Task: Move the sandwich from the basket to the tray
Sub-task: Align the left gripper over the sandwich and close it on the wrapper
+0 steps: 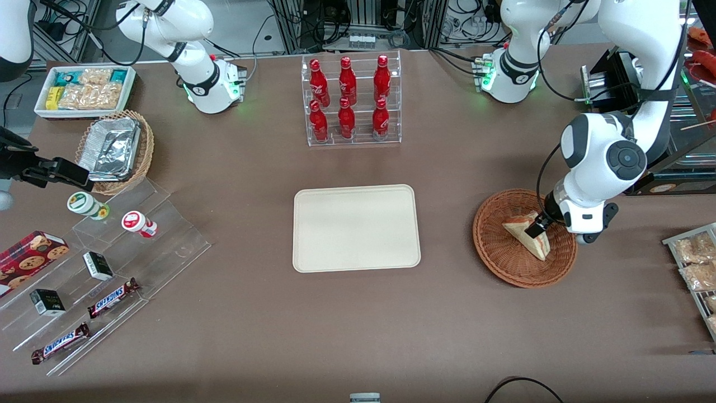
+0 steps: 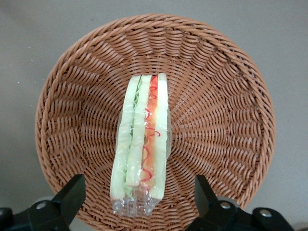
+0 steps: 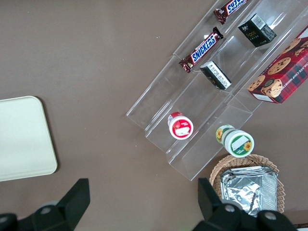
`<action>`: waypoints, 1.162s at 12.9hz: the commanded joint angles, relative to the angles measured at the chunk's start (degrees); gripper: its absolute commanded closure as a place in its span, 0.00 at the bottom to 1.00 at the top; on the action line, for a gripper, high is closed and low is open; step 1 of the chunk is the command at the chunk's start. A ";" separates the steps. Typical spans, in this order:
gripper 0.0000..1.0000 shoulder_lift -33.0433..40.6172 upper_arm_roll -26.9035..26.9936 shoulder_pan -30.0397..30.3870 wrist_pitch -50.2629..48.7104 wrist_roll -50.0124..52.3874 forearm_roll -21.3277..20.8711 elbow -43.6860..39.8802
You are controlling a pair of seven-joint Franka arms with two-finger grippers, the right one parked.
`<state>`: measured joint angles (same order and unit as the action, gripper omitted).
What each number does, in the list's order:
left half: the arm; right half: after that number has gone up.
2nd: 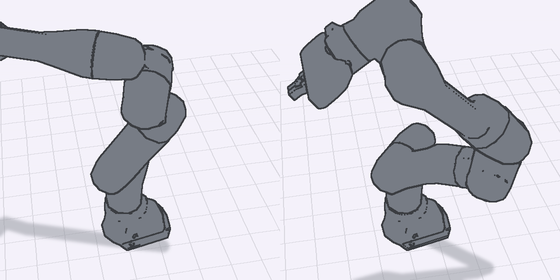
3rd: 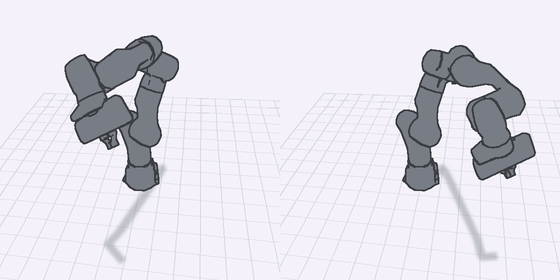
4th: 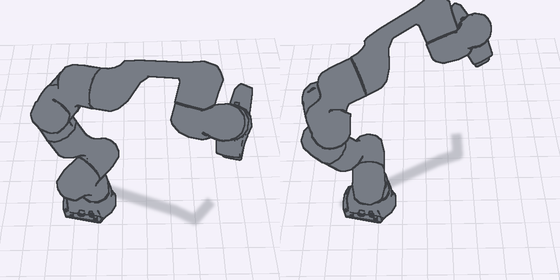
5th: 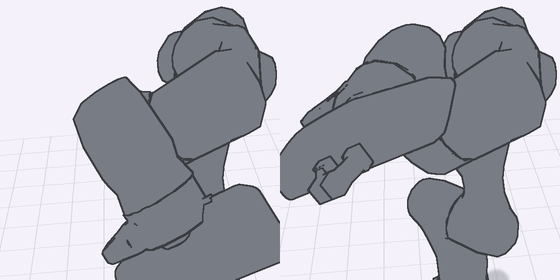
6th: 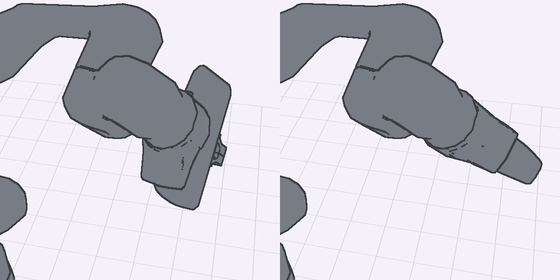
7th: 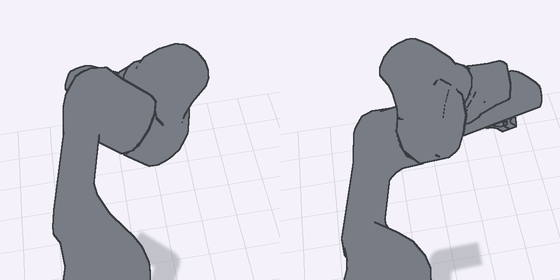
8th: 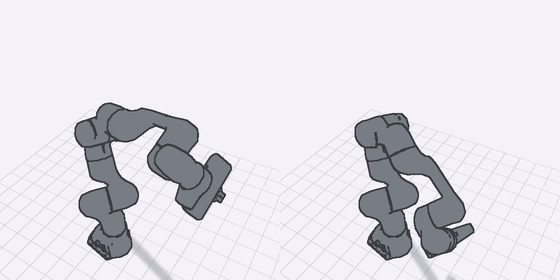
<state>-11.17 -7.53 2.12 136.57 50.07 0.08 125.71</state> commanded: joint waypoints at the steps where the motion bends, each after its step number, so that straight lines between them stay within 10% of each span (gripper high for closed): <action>1: 0.00 -1.66 -0.38 0.07 3.25 1.53 0.44 0.85; 7: 0.01 -5.18 -0.38 0.07 5.11 2.84 0.44 1.11; 9: 0.68 -4.74 -0.38 0.07 4.06 3.19 0.44 1.02; 11: 1.00 -3.95 -0.38 0.07 1.61 2.67 0.44 0.85; 15: 1.00 -2.36 -0.55 -0.01 -6.12 -0.40 0.18 -3.00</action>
<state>-15.21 -7.74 2.11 134.67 51.37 0.11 124.87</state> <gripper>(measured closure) 0.661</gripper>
